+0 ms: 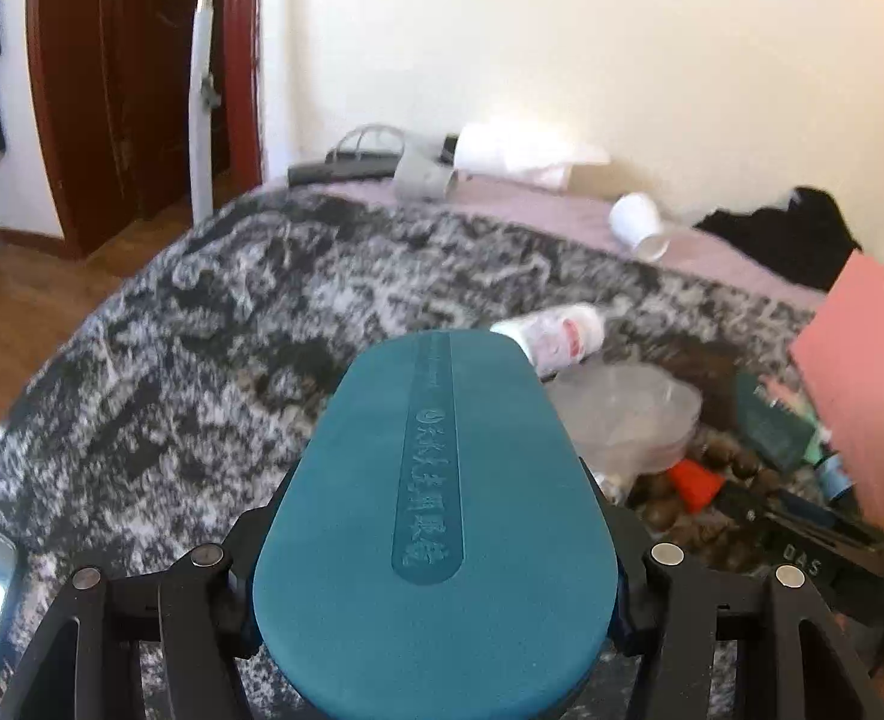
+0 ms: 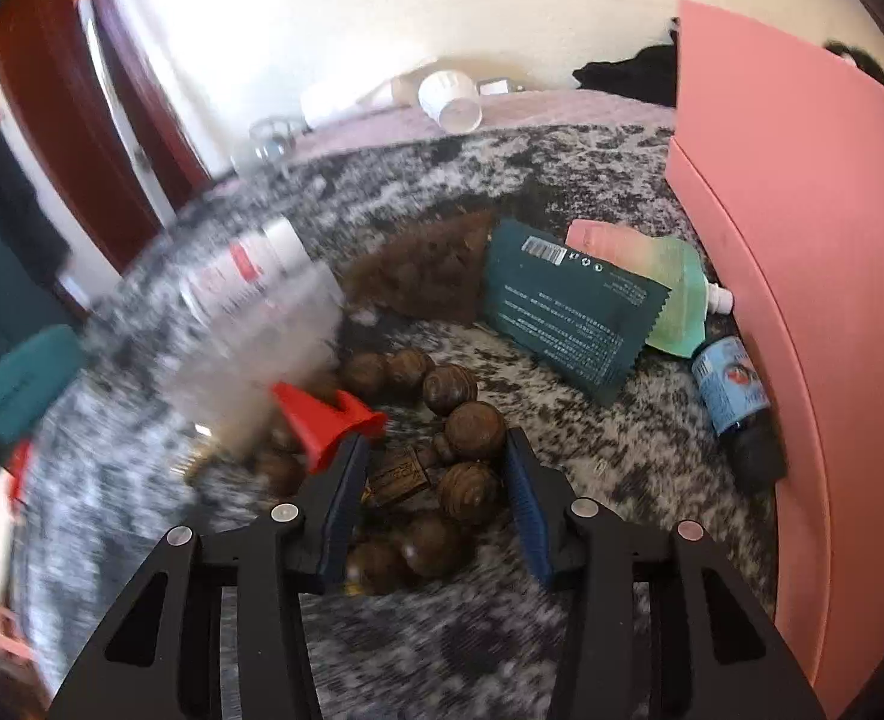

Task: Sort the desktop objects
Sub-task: 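Grasp the teal glasses case with the left gripper, then lift the glasses case while the right gripper grasps the wooden bead bracelet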

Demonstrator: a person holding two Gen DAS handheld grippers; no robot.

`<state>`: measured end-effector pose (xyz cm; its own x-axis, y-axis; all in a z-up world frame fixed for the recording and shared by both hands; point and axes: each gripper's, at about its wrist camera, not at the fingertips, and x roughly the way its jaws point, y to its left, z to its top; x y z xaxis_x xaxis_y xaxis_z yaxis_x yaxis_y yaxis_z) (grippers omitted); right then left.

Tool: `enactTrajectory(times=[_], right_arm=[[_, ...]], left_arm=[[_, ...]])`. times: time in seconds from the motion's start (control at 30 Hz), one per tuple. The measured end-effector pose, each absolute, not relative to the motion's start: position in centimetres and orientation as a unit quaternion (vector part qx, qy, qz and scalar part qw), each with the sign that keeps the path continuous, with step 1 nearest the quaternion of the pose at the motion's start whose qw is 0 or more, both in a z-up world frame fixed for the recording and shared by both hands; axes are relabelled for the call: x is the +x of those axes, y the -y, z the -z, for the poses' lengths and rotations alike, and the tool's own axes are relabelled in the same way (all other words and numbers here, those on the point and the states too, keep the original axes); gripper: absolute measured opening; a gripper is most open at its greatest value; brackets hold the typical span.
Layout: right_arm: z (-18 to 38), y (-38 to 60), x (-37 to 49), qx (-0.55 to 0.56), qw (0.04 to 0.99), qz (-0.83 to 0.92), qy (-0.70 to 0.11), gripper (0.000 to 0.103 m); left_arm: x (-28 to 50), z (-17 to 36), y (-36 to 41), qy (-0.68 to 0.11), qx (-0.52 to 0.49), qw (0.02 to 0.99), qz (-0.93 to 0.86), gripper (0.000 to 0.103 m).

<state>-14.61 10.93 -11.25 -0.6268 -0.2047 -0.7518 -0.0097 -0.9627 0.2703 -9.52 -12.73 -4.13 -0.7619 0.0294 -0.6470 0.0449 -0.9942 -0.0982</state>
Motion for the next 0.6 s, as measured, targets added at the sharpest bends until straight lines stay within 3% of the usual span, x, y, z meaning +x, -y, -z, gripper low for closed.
enactTrajectory(times=[0.47,0.53,0.6], right_arm=[[1.3,-9.6,-7.8,0.311,0.112,0.925,0.188,0.049],[0.7,-10.0,-6.8,0.302,0.112,0.926,0.199,0.049],[0.3,-10.2,-5.8,0.294,0.112,0.926,0.207,0.049]], left_arm=[[-8.8,2.2,11.1,-0.051,0.316,0.003,0.947,0.067],[-8.6,1.6,10.3,-0.043,0.301,0.002,0.953,0.051],[-8.4,0.9,9.4,-0.032,0.286,-0.001,0.958,0.051]])
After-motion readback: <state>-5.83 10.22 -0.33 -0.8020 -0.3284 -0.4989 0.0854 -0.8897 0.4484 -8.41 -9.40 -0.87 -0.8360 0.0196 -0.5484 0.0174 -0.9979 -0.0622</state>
